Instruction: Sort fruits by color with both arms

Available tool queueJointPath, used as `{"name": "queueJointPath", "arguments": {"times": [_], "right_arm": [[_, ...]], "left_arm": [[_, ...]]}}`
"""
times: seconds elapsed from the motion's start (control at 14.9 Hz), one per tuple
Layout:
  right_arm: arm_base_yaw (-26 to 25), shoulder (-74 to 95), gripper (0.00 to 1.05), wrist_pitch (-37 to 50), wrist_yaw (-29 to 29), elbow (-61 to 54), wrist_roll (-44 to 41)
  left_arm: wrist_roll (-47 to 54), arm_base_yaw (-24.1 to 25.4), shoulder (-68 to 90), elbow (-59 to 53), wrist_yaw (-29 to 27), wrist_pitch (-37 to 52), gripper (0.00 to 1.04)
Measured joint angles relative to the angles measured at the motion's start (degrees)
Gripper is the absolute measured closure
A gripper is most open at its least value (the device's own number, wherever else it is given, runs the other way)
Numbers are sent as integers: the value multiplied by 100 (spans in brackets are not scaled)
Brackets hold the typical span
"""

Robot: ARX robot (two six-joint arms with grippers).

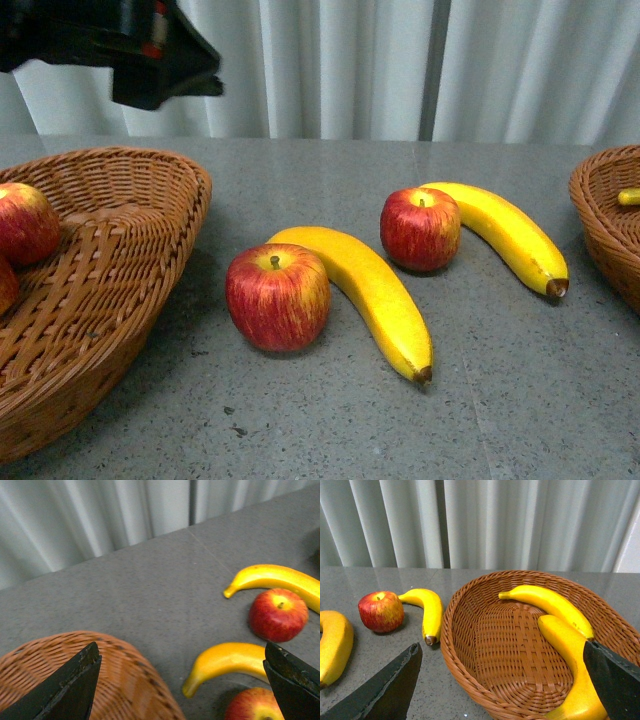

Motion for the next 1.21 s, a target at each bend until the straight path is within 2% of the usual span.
{"name": "queueJointPath", "arguments": {"times": [0.2,0.4,1.21], "right_arm": [[0,0,7,0,-2,0,0],[0,0,7,0,0,0,0],[0,0,7,0,0,0,0]], "left_arm": [[37,-758,221,90,85,-358,7],[396,-1143,446,-85,131,-507,7],[1351,-977,1207,-234,214,-299,7]]}}
